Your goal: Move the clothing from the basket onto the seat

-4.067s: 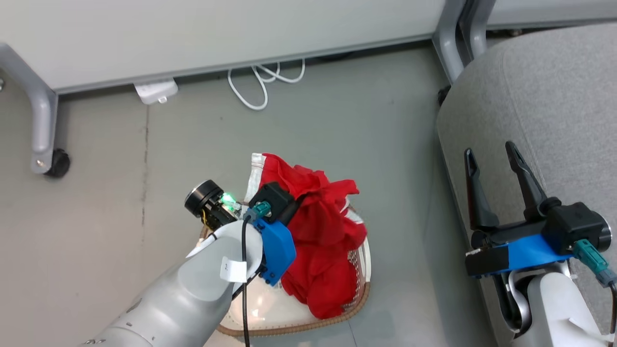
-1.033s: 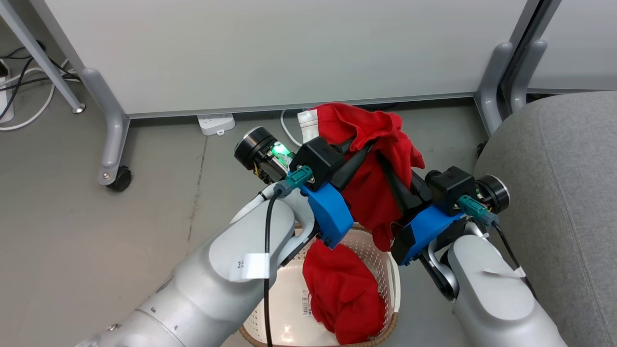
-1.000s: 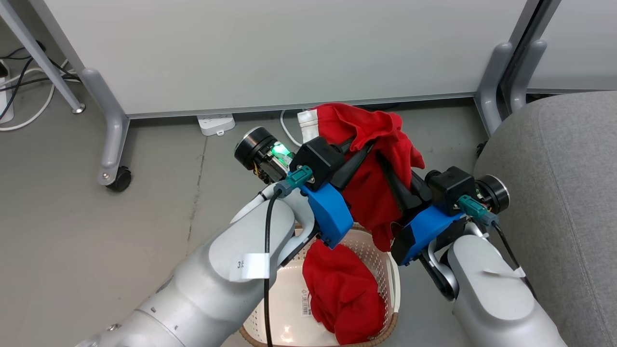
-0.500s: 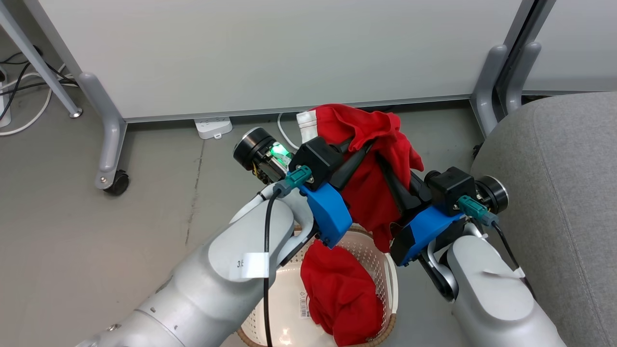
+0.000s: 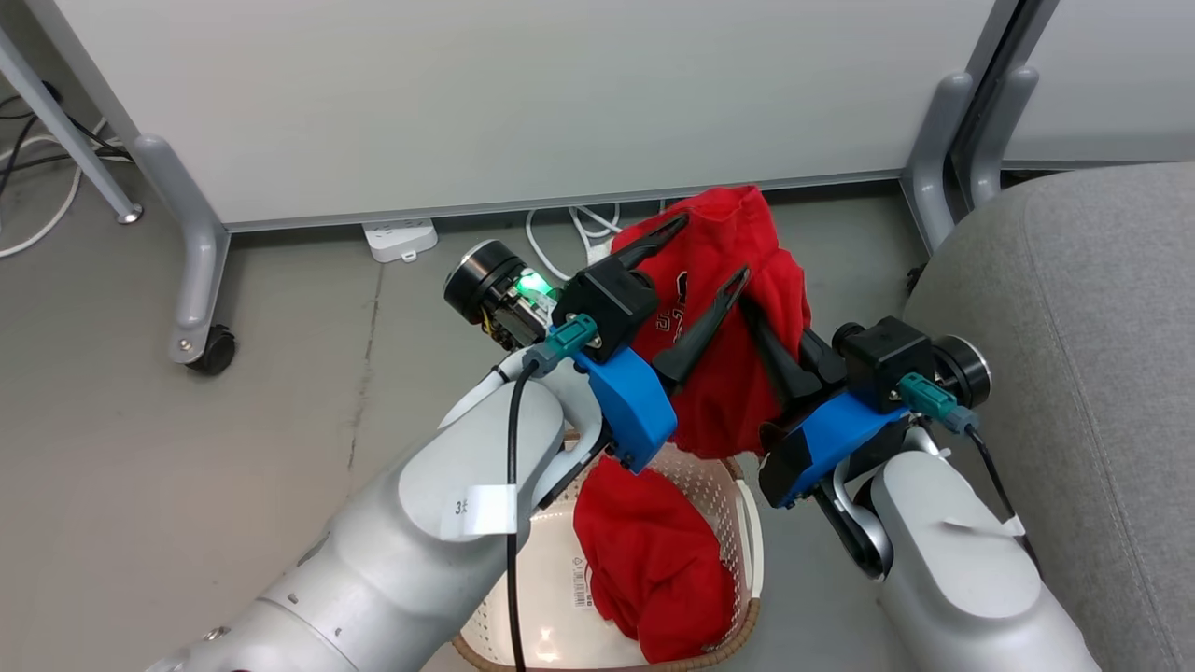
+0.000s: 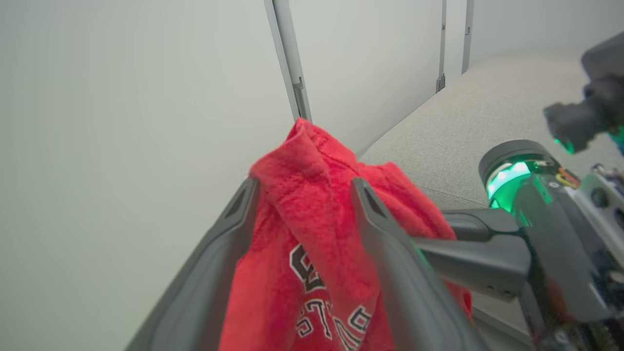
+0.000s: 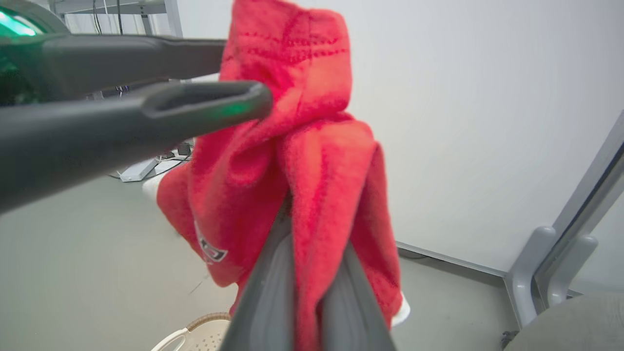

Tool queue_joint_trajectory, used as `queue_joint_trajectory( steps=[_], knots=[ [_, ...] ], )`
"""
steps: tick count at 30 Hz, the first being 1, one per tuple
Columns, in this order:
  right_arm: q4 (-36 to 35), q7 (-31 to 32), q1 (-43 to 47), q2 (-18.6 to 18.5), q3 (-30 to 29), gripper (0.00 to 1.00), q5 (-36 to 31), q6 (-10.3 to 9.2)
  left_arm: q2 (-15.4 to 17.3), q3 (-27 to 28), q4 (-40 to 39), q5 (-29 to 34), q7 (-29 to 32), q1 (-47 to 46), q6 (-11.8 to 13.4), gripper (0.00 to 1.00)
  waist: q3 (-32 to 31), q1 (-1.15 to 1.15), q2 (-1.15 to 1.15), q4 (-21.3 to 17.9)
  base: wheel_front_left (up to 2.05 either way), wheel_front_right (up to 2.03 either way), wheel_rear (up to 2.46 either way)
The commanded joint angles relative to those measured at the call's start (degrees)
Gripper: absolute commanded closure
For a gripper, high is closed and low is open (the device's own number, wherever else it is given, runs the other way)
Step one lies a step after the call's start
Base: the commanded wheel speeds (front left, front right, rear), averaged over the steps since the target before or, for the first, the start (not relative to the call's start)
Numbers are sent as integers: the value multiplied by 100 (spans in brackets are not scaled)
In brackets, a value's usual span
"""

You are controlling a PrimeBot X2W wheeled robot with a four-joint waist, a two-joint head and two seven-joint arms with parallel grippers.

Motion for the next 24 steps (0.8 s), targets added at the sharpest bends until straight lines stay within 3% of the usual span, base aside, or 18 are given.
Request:
queue_joint_trajectory(
  steps=[1,12,24],
  knots=[
    [-47,-21,6,5,-24,100,19,1,-5,31,16,48,-28,-1,0,0,58,0,0,-56,0,0,0],
    [-425,-22,-164,-83,-565,100,-117,1,41,152,-139,239,-28,-120,20,0,477,0,0,-595,0,0,0],
    [-1124,-23,-140,-179,-1529,100,-205,1,121,166,-438,469,-22,-125,35,0,953,0,0,-1365,0,0,0]
  ],
)
